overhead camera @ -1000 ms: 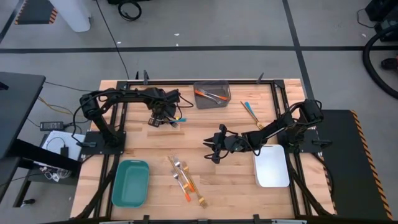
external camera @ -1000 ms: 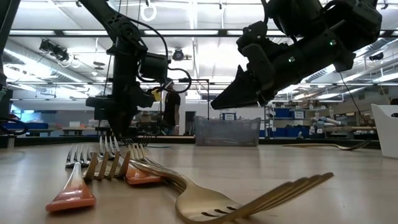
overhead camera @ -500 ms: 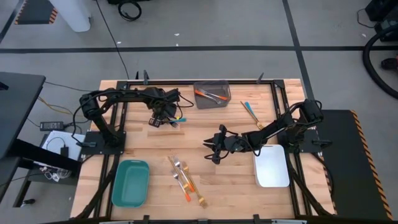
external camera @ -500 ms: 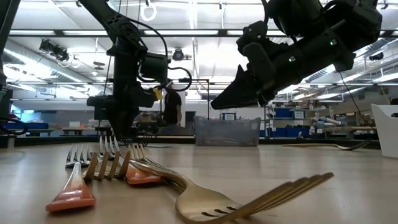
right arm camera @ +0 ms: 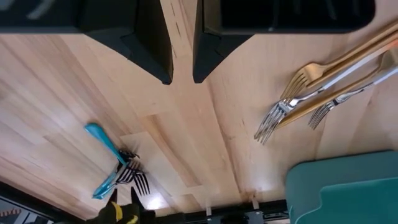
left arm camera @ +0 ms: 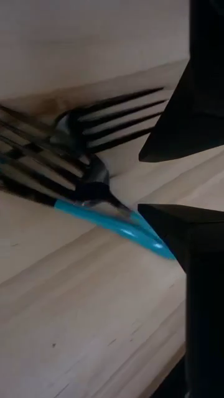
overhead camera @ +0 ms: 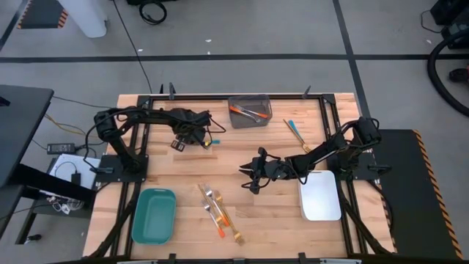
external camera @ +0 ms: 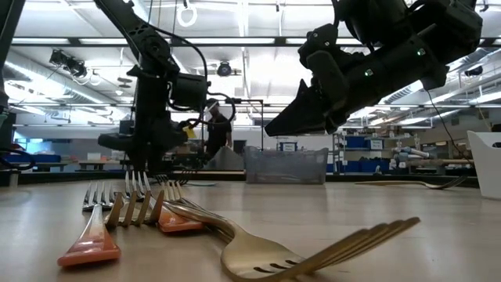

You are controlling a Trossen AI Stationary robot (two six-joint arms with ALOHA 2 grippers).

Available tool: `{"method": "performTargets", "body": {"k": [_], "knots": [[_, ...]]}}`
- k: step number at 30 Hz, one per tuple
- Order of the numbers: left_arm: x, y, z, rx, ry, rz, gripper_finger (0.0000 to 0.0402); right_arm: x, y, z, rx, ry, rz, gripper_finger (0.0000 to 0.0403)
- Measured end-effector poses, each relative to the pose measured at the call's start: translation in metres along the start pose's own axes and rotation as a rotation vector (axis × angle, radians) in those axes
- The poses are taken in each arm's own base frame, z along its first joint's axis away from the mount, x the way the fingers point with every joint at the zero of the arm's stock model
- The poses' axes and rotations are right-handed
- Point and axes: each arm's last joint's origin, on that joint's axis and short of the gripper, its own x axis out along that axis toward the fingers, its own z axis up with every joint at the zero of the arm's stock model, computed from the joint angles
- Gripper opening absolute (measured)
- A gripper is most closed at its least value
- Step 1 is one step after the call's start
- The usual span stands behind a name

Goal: Sort silverware by color (type)
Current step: Put the blue fork into the green bin

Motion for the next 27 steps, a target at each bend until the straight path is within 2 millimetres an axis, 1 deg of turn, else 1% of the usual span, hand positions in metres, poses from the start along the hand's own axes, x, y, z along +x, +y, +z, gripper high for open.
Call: {"method": "performTargets", "body": {"k": [4,6,16,21,24,27], "knots": [[-0.01,0.005,0.005,-0.016,-0.01,0.017,0.0128,0.0,0.0,0.0,0.0,-0.002,-0.002,0.007],[-0.011,0.008,0.005,-0.018,-0.017,0.026,0.0128,0.0,0.0,0.001,0.001,-0.007,-0.001,0.007],[-0.003,0.016,-0.003,0.047,-0.053,-0.001,0.0127,0.0,0.001,0.0,-0.001,-0.006,0.004,0.007],[-0.003,0.015,-0.001,0.099,-0.084,-0.011,0.0127,0.0,0.001,0.0,0.0,-0.003,0.011,0.007],[0.0,0.017,0.002,0.102,-0.092,0.001,0.0127,-0.001,0.002,0.0,-0.001,0.001,0.024,0.007],[0.007,0.016,0.004,0.111,-0.054,-0.006,0.0127,-0.001,0.002,-0.001,0.003,0.006,0.026,0.007]]}}
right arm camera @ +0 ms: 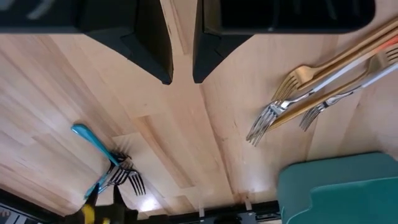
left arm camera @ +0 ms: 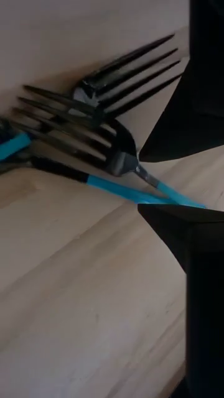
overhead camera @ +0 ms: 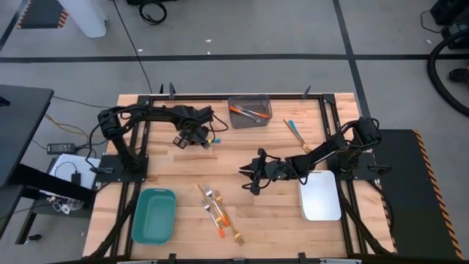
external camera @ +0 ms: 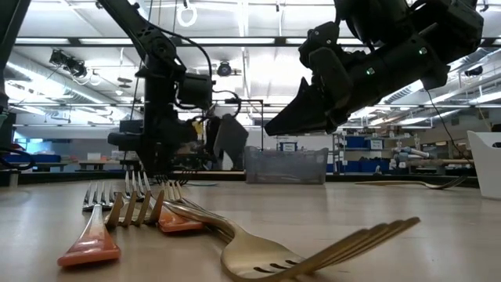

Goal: Sort silverware by color (type)
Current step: Put the blue fork into the green bin

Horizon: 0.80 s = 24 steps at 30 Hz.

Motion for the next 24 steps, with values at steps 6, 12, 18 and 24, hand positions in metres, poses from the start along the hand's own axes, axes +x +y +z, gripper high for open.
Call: {"method": "performTargets", "body": {"k": [6,12,18,24], "knots": [[0.006,-0.001,0.003,0.003,0.065,0.015,0.0105,0.0,0.0,0.0,0.0,0.002,-0.001,0.007],[0.005,-0.003,0.006,-0.035,0.068,0.018,0.0061,0.0,0.0,0.0,0.002,0.002,-0.001,0.007],[0.003,-0.007,0.01,-0.015,0.083,0.024,0.0032,0.0,0.0,0.0,0.007,0.002,0.0,0.007],[0.002,-0.01,0.013,-0.018,0.106,0.036,0.0025,0.0,0.0,0.0,0.009,0.002,0.005,0.007]]}}
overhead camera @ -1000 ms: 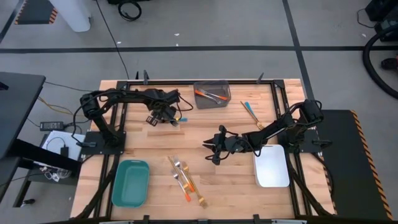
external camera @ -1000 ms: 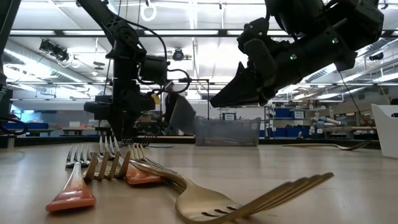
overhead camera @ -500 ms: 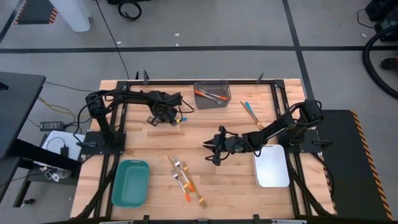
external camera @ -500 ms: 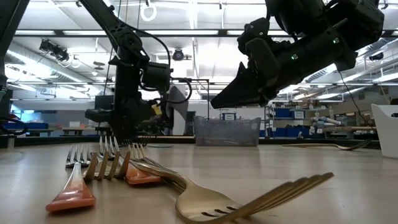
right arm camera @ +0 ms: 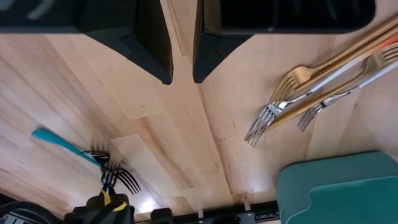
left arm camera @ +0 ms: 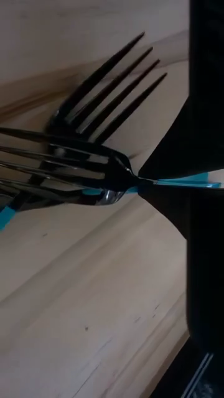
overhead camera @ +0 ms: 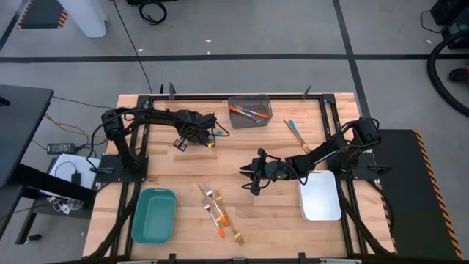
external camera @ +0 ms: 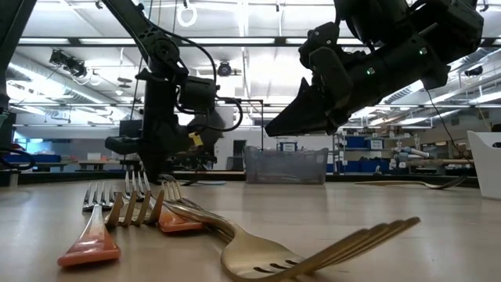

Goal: Sort silverware by color (type)
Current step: Put the blue fork into the green bin

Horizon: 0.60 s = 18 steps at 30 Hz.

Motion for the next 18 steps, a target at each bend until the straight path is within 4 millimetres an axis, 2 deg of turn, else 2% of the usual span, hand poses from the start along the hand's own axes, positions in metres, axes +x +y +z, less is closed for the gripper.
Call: {"method": "performTargets", "body": {"k": [5,10,14,18], "knots": [[-0.004,-0.002,-0.002,0.01,0.067,0.029,0.0024,0.0,0.0,0.0,0.0,-0.001,-0.001,0.007],[-0.018,-0.002,-0.009,-0.042,0.071,0.069,0.0025,0.0,0.0,0.001,0.005,-0.012,0.001,0.007],[-0.036,-0.004,-0.011,-0.137,0.068,0.073,0.0026,0.0,0.001,0.003,0.011,-0.027,0.004,0.007],[-0.062,-0.005,-0.008,-0.318,-0.01,0.049,0.0026,0.0,0.001,0.003,0.012,-0.029,0.005,0.007]]}}
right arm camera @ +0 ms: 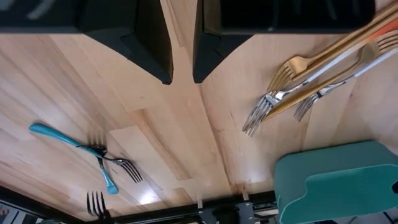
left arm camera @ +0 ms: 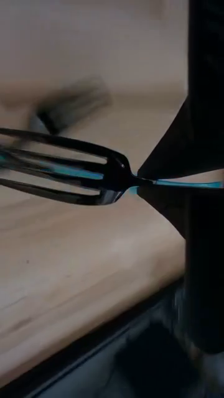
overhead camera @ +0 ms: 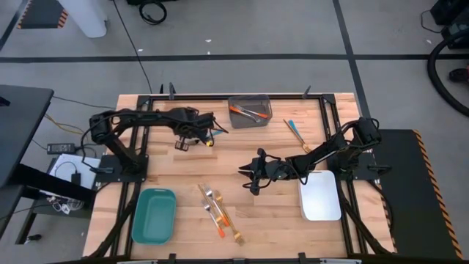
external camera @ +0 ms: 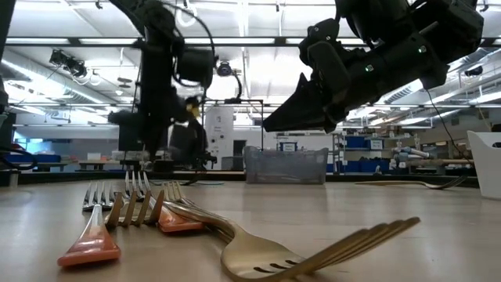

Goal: Sort silverware by color (type)
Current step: Put the blue fork into the green bin

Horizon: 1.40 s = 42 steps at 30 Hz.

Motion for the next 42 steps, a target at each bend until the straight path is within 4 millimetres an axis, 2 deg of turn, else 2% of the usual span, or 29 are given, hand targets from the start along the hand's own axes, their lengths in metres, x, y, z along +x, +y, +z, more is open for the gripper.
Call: {"method": "performTargets", "body": {"k": [9,11,20,29,38,42], "knots": [[-0.044,-0.015,0.005,-0.538,-0.18,-0.228,0.0027,0.0,0.001,0.0,-0.029,0.001,0.004,0.007],[-0.054,-0.023,0.003,-0.61,-0.189,-0.261,0.0027,-0.001,0.002,0.0,-0.054,0.0,0.007,0.007],[-0.097,-0.064,-0.003,-0.758,-0.27,-0.297,0.0027,-0.001,0.003,0.0,-0.159,0.001,0.049,0.007],[-0.13,-0.11,-0.016,-0.894,-0.306,-0.335,0.0027,-0.001,0.006,0.002,-0.204,-0.011,0.119,0.007],[-0.147,-0.151,-0.029,-0.954,-0.281,-0.358,0.0027,-0.001,0.006,-0.001,-0.211,0.009,0.135,0.007],[-0.15,-0.161,-0.032,-0.98,-0.28,-0.368,0.0027,-0.001,0.006,0.0,-0.219,0.008,0.135,0.007]]}}
